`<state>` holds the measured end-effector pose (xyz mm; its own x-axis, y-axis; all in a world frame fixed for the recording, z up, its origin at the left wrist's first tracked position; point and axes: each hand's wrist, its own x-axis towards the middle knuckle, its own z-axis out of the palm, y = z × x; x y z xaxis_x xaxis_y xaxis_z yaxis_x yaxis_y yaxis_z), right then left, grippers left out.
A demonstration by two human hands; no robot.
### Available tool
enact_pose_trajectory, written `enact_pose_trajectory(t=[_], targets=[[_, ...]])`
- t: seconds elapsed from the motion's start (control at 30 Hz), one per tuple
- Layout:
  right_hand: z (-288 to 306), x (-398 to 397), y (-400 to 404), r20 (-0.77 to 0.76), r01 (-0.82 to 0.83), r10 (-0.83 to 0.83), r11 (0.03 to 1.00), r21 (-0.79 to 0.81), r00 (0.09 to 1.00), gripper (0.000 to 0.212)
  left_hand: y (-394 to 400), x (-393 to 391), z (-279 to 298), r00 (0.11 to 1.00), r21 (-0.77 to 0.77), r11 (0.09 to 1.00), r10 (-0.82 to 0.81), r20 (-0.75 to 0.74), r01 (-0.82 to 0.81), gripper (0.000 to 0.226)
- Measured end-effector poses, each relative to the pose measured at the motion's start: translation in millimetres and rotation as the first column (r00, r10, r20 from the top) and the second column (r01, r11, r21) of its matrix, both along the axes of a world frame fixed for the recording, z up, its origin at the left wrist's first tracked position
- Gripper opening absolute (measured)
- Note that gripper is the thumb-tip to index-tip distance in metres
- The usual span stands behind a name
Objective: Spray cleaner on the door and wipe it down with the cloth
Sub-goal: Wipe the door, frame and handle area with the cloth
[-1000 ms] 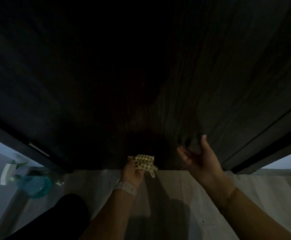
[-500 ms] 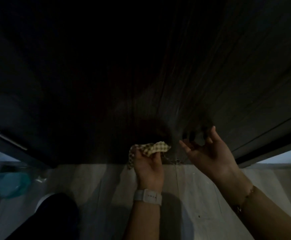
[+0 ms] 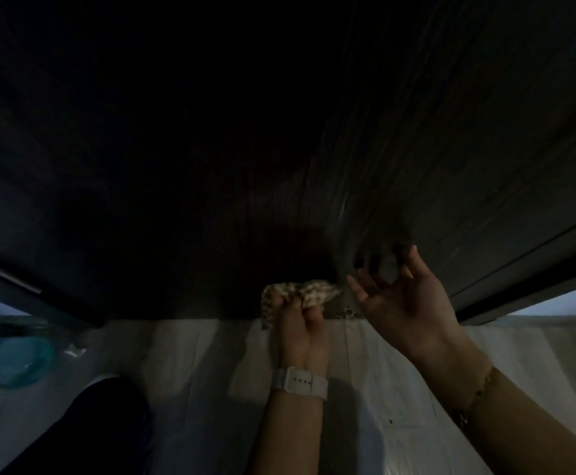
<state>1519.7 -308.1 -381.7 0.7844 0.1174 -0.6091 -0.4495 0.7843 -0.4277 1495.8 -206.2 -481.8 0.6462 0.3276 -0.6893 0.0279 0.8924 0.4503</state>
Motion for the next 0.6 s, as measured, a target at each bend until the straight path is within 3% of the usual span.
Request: enact_pose_trajectory(t=[0.13,0.17,0.27,0.33,0.4,0.47,0.5,0.57,0.6], targets=[[2.9,0.6,-1.0,0.011,-0.011,0.011,1.0,0.018,1.0,0.04,-7.9,-5.9,36.6,0.992,0.334,0.943,-0.055,0.116,0.013,0.045],[3.4,0.7,-0.6,0.002,-0.01,0.01,1.0,0.023,1.0,0.04,-7.8,-2.0,43.0,0.994,0.314,0.947,0.029,0.105,-0.06,0.046],[1.0,0.8,-2.1,-0.02,-0.008,0.009,1.0,0.024,1.0,0.039,1.4,17.0,31.2,0.976,-0.004,0.976,0.218,-0.012,-0.218,0.046],[-1.6,1.2,-1.5,-0.015,-0.011,0.011,1.0,0.022,1.0,0.039,16.6,24.4,6.8,0.965,-0.16,0.959,0.207,-0.16,-0.232,0.045],[-4.1,-1.0,-0.7,0.002,-0.003,0.003,1.0,0.017,1.0,0.038,25.1,30.5,-35.4,0.98,-0.21,0.968,0.104,-0.172,-0.139,0.05],[-2.7,-2.5,3.5,0.014,-0.013,0.013,1.0,0.01,1.0,0.038,25.6,13.9,-71.4,0.934,0.029,0.984,-0.158,-0.319,0.177,0.033],[-2.3,-2.8,6.0,0.015,-0.01,0.01,1.0,0.005,1.0,0.038,30.1,9.0,-75.4,0.925,0.111,0.972,-0.156,-0.345,0.205,0.028],[-6.9,-0.9,7.2,0.012,-0.011,0.012,0.999,-0.03,1.0,0.039,42.3,2.7,-54.8,0.981,-0.004,0.999,0.037,-0.19,-0.038,0.038],[-8.5,0.0,8.4,0.013,-0.016,0.016,0.999,-0.044,1.0,0.039,42.9,-2.5,-42.4,0.997,0.032,0.998,0.054,-0.058,-0.053,0.043]])
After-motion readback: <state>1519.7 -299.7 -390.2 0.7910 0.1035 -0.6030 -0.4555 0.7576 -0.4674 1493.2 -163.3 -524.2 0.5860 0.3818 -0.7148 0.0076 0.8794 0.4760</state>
